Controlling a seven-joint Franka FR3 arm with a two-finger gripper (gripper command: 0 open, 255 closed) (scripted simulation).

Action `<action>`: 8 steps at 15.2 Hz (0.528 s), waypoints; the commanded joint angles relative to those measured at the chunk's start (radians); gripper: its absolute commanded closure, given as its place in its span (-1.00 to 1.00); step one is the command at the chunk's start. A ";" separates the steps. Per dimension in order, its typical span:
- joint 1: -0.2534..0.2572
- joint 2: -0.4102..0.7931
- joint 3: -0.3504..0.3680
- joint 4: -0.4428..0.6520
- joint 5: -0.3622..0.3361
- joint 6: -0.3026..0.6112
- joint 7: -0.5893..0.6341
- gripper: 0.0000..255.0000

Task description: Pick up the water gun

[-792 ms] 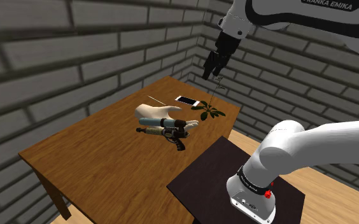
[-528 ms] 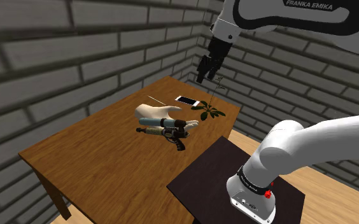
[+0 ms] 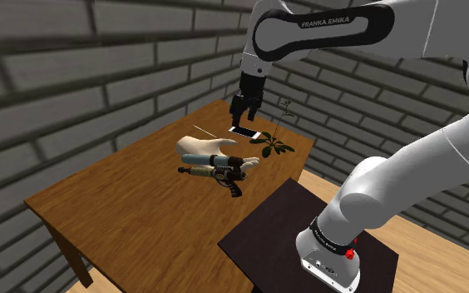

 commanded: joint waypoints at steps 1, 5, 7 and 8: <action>0.007 0.091 0.011 0.029 0.004 0.019 0.006 -1.00; 0.019 0.258 0.027 0.085 0.007 0.048 0.016 -1.00; 0.025 0.342 0.034 0.118 0.007 0.058 0.021 -1.00; 0.028 0.384 0.038 0.135 0.007 0.062 0.023 -1.00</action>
